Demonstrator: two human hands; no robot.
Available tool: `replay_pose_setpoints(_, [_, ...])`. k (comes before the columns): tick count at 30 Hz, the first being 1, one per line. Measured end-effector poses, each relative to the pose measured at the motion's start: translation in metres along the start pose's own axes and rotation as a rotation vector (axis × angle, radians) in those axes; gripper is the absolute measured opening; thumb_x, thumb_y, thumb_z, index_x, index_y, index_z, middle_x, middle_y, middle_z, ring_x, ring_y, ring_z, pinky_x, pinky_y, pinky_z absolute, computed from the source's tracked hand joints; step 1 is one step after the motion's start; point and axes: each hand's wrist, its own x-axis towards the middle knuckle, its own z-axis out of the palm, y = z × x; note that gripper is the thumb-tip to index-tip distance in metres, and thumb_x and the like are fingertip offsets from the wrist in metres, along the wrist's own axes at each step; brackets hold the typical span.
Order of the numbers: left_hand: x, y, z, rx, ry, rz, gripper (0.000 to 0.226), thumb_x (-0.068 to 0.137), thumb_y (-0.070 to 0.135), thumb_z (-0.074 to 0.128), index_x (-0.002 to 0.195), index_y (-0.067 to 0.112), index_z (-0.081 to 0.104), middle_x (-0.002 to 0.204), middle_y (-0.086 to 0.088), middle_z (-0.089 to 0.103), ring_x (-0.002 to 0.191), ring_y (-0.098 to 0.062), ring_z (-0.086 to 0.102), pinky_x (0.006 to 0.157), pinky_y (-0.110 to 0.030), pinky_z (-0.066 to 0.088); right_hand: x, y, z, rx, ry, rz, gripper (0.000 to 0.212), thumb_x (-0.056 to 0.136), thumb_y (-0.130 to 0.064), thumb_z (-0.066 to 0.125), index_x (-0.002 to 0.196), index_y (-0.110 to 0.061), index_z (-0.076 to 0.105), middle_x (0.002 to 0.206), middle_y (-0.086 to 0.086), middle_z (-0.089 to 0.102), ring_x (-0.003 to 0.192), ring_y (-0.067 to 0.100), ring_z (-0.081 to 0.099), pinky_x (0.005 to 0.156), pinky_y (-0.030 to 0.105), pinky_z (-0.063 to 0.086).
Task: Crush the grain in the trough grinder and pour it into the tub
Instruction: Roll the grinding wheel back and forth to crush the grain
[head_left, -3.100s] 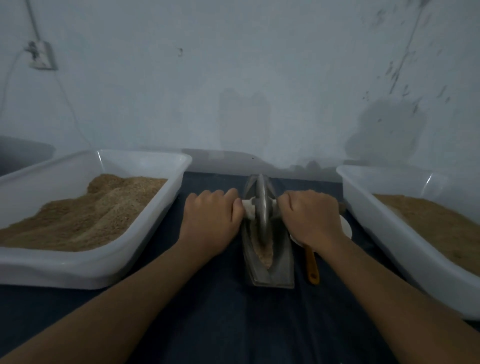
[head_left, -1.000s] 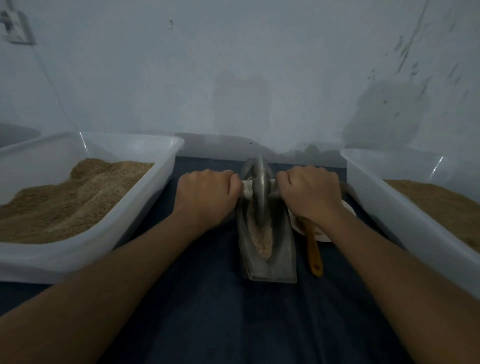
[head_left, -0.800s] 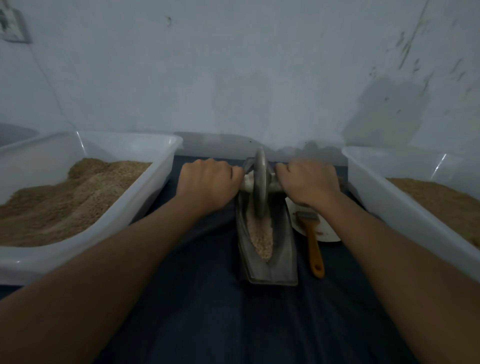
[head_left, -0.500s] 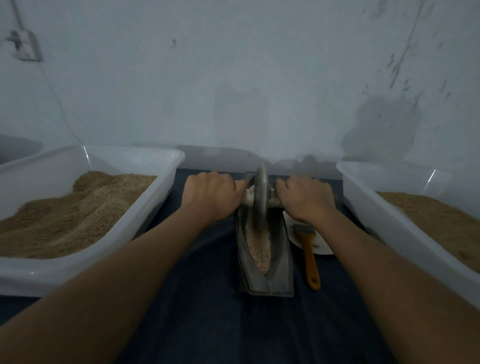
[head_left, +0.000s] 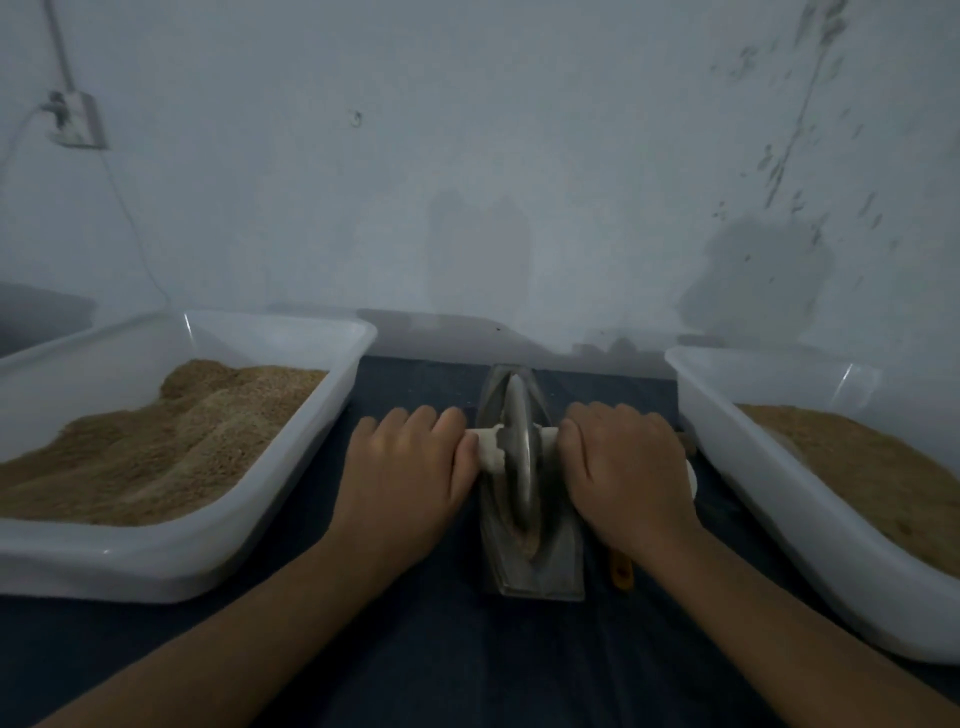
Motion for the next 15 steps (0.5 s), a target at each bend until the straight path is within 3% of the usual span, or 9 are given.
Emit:
replay_pose_setpoints(7, [0.017,-0.004,0.014,0.017,-0.006,0.032,0.035,0.103,0.039,0.026,0.073,0.027,0.038,0.060,0.009,0.041,0.051,-0.016,0.035,0.056,-0.033,0.021,0.011,0.007,0.009,-0.018,-0.024,-0.002,0.044,0.099,-0.038,0.019,0.064,-0.024,0.043,0.054,-0.009,0.035,0.048,0.012,0.034,0.053,0.032,0.023])
replay_pose_setpoints(10, [0.037,-0.007,0.024,0.099,-0.139,0.010,0.041,0.095,0.039,0.015,0.070,0.025,0.046,0.059,0.009,0.043,0.050,-0.016,0.038,0.049,-0.028,0.018,0.037,0.016,0.023,-0.150,-0.202,0.012,0.047,0.094,-0.040,0.009,0.068,-0.023,0.045,0.061,-0.007,0.039,0.054,0.011,0.035,0.054,0.032,0.024])
replay_pose_setpoints(13, [0.061,-0.007,0.040,0.144,-0.259,0.027,0.053,0.085,0.036,-0.001,0.078,0.021,0.050,0.066,0.003,0.038,0.063,-0.022,0.042,0.054,-0.030,0.028,0.062,0.029,0.040,-0.146,-0.350,0.009,0.041,0.098,-0.038,0.014,0.073,-0.021,0.043,0.069,-0.004,0.043,0.061,0.015,0.038,0.055,0.033,0.024])
replay_pose_setpoints(15, [0.083,-0.012,0.047,0.061,-0.308,-0.079,0.051,0.093,0.046,0.008,0.075,0.020,0.049,0.064,0.002,0.036,0.067,-0.025,0.044,0.061,-0.034,0.034,0.077,0.037,0.048,-0.077,-0.423,0.038,0.041,0.103,-0.039,0.021,0.076,-0.021,0.046,0.076,-0.001,0.051,0.068,0.020,0.046,0.059,0.033,0.030])
